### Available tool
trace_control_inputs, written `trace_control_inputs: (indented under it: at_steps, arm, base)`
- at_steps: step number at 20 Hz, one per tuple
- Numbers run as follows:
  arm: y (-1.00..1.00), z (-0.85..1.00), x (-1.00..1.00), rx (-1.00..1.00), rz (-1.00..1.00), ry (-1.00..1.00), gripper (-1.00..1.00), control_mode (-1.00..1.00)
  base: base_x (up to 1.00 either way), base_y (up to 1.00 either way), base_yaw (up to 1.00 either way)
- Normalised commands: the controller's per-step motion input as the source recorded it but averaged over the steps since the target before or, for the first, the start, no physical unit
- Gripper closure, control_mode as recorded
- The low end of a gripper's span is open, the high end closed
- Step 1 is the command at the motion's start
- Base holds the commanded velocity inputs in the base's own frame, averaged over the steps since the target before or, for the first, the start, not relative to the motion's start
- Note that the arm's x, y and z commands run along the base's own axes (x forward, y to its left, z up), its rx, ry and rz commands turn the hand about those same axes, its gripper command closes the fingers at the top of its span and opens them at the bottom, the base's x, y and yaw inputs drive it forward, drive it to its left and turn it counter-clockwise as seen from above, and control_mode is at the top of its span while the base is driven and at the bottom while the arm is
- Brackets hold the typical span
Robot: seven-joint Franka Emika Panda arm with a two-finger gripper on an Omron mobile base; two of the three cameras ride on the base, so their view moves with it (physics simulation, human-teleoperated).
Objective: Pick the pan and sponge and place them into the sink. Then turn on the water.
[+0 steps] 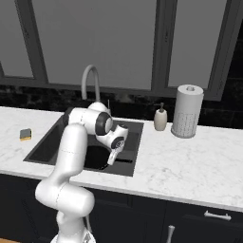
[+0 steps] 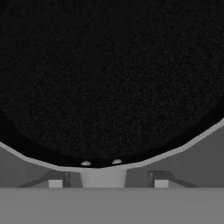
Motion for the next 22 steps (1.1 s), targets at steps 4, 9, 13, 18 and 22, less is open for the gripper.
trace_control_inputs:
  at_steps: [4, 9, 13, 18, 22]
  arm:
    - [0.4, 0.35, -0.05, -0.01, -0.12, -0.01, -1.0, -1.0]
    - [0.14, 0.89, -0.07, 0.0, -0.15, 0.0, -1.0, -1.0]
    - [0.0, 1.0, -0.25, -0.02, -0.23, 0.07, -1.0, -1.0]
    - [0.0, 1.0, -0.32, -0.05, -0.21, 0.01, -1.0, -1.0]
    - [0.0, 1.0, -0.33, -0.11, -0.07, 0.0, -1.0, -1.0]
  base:
    - [0.0, 0.0, 0.0]
    - [0.0, 0.0, 0.0]
    - [0.0, 0.0, 0.0]
    - [0.0, 0.0, 0.0]
    - [0.0, 0.0, 0.0]
